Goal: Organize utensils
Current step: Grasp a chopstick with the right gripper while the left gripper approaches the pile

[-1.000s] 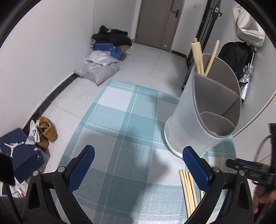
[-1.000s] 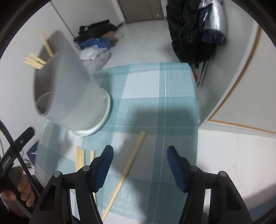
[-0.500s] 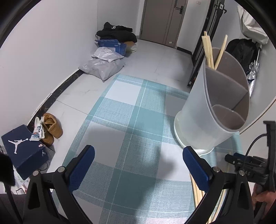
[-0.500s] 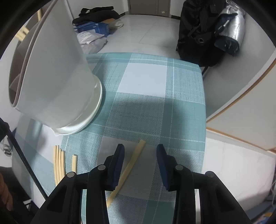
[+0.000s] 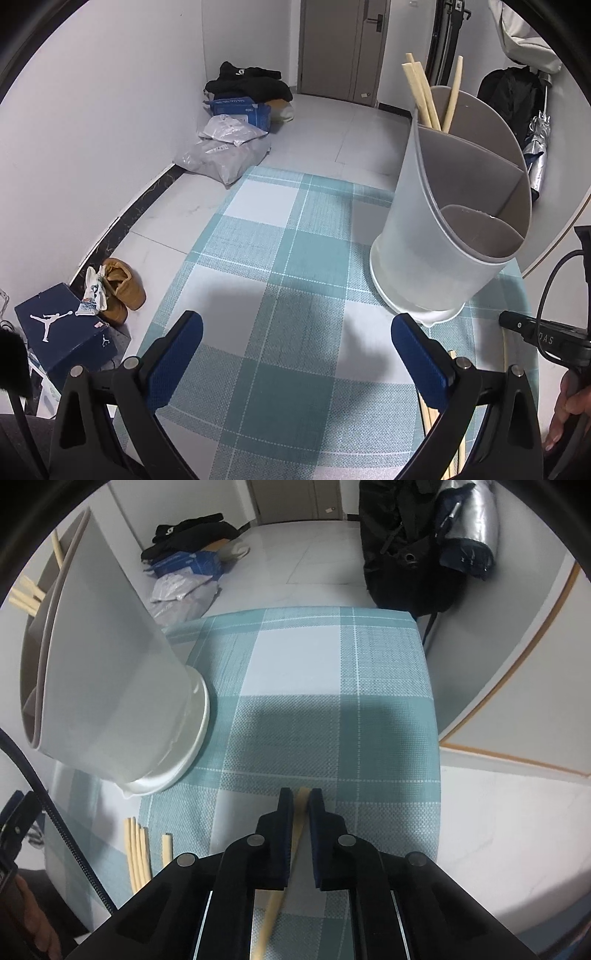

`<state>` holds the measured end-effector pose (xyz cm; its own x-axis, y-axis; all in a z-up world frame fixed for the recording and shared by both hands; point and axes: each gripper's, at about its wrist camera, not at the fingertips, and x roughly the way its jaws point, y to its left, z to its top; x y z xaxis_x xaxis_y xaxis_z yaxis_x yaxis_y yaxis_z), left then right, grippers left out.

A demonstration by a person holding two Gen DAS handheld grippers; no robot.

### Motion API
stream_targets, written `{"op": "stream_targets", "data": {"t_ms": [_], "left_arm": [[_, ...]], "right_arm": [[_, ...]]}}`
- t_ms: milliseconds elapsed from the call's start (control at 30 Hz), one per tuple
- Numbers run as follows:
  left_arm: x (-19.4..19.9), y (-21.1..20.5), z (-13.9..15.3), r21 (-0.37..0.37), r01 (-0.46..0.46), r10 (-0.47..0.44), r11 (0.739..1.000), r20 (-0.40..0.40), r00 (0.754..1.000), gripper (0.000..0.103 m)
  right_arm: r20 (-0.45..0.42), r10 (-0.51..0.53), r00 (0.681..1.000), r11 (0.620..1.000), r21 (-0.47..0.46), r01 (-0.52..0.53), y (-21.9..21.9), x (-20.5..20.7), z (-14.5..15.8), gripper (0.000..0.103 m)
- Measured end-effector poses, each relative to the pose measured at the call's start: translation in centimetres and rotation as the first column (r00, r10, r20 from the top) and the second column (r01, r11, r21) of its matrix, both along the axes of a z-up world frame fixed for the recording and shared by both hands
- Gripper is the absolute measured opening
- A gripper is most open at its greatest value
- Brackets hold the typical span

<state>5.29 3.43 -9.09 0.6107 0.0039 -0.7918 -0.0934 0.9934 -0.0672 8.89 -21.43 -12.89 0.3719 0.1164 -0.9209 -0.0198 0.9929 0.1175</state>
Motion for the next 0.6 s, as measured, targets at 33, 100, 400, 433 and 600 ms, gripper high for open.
{"op": "stream_targets", "data": {"t_ms": [33,100,400,433,600], "left_arm": [[0.0,-0.1,-0.2,-0.005,0.005,-0.005,1.0,-0.006,1.0,0.1],[0.1,-0.1,-0.5,-0.02,0.017,-0.017,1.0,-0.018,1.0,0.1],[0.6,-0.8,-2.2,-0.155,0.072,-0.092,0.985,-0.126,0.988,0.1],[0.6,-1.0,-2.5,-0.169,0.074,-0.099,0.983,-0.142,0.985,0.1],[0.5,-1.9,-3.8,-0.188,0.093,-0.13,0.978,-0.195,0.972,0.1]], "right_arm": [[0.001,-0.001,1.0,1.0,0.006,0.001,-0.1,0.0,0.1,0.007],[0.003,-0.005,1.0,1.0,0.022,0.005,-0.3,0.0,0.1,0.007],[0.033,-0.044,0.998,0.991,0.129,0.039,-1.9,-0.4,1.0,0.006],[0.035,-0.048,0.998,0.989,0.142,0.042,-2.0,-0.5,1.1,0.006],[0.063,-0.053,0.997,0.977,0.211,0.039,-2.3,-0.5,2.0,0.005]]}}
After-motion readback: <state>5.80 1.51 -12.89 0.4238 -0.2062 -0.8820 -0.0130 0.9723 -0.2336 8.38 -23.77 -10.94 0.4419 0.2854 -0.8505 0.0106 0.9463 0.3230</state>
